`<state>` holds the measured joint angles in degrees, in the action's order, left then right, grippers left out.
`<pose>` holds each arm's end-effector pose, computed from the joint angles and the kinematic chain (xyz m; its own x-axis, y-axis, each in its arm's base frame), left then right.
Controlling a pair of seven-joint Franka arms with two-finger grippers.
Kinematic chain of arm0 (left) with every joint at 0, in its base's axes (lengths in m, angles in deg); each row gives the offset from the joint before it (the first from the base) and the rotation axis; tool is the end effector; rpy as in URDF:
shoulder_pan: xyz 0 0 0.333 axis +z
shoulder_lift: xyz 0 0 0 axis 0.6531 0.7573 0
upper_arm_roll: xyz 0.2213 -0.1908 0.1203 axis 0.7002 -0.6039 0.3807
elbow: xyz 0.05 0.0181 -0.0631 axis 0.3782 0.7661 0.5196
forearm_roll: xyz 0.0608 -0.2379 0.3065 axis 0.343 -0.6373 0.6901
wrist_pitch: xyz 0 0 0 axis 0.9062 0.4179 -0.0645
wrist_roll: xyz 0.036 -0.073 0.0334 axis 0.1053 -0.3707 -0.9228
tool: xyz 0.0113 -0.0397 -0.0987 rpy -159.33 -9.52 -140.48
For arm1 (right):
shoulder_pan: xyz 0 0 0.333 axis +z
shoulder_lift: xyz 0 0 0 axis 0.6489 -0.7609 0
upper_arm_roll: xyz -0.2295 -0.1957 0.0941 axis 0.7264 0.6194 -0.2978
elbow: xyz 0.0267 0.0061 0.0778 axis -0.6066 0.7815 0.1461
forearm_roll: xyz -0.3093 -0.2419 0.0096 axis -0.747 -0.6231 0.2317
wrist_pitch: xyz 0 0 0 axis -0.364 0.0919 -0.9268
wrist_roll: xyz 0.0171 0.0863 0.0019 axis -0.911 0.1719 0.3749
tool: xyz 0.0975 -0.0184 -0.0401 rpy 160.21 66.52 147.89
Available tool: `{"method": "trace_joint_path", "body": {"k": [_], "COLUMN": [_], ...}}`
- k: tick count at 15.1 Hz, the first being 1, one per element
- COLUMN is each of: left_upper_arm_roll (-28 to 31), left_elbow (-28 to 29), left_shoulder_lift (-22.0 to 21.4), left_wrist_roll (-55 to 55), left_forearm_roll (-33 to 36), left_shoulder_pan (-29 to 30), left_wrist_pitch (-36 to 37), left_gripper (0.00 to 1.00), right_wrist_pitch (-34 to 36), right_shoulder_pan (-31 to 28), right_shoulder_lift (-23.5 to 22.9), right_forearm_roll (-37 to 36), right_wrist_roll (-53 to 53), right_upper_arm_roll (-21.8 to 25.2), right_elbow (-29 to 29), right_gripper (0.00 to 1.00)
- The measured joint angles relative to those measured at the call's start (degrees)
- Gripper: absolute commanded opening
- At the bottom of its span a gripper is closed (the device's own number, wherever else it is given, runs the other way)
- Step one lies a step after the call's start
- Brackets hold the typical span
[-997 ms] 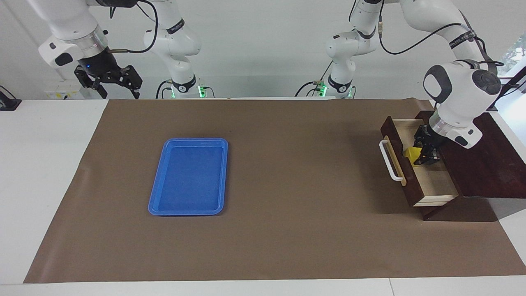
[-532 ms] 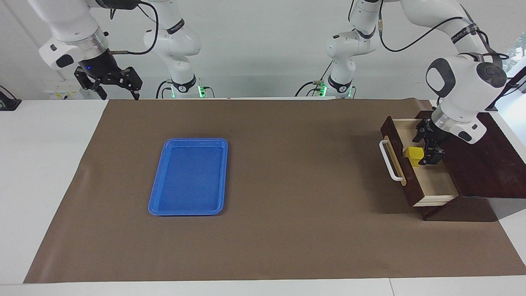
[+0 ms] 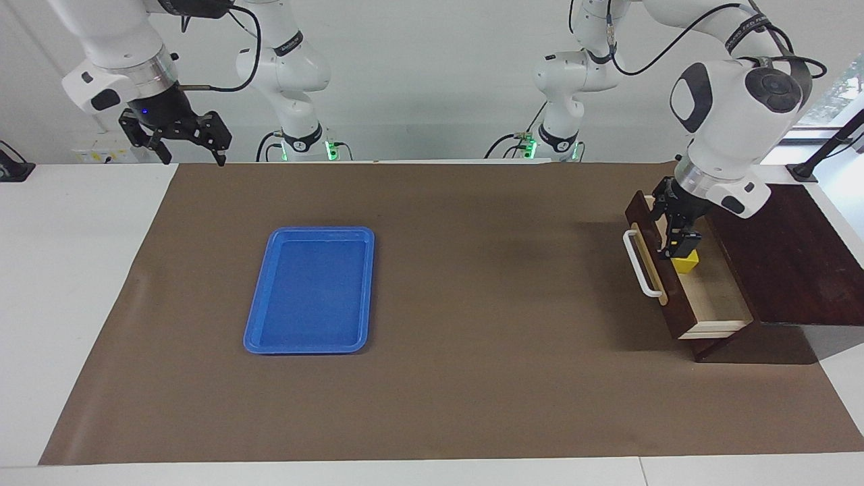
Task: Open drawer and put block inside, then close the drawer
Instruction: 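Push the drawer shut with the left gripper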
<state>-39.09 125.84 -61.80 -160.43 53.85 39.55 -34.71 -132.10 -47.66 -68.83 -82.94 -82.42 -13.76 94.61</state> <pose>0.5900 -0.0572 0.5163 0.1838 0.9822 0.0386 0.9829 -0.1832 -0.0185 0.5210 -0.0229 0.6456 0.9976 -0.0344 -0.0593 -0.0321 -0.9987 0.0397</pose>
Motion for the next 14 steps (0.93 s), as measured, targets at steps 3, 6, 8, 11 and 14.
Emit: {"method": "trace_joint_path", "body": {"k": [3,6,8,11,14], "left_upper_arm_roll": [-0.1,0.2,0.4,0.6,0.6], "left_elbow": [2.6,5.9,7.8,8.5,8.5], "left_shoulder_lift": [0.5,0.8,0.9,0.9,0.9], "left_wrist_roll": [-1.9,-2.2,-2.2,-2.2,-2.1], "left_forearm_roll": [3.3,4.7,5.8,6.7,7.2], "left_shoulder_pan": [-1.0,-0.9,-0.8,-0.5,0.3], "left_wrist_pitch": [-1.0,-5.0,-7.2,-8.0,-8.2], "left_gripper": [1.0,1.0,1.0,1.0,1.0], "right_wrist_pitch": [0.0,0.0,0.0,0.1,0.1], "right_shoulder_pan": [0.0,0.0,0.0,0.0,0.0], "right_shoulder_lift": [0.0,0.0,0.0,0.0,0.0], "right_forearm_roll": [0.0,0.0,0.0,0.1,0.1], "right_wrist_roll": [0.0,0.0,0.0,0.0,0.0], "right_upper_arm_roll": [0.0,0.0,0.0,0.0,0.0], "right_elbow": [0.0,0.0,0.0,0.0,0.0], "right_gripper": [1.0,1.0,1.0,1.0,1.0]}}
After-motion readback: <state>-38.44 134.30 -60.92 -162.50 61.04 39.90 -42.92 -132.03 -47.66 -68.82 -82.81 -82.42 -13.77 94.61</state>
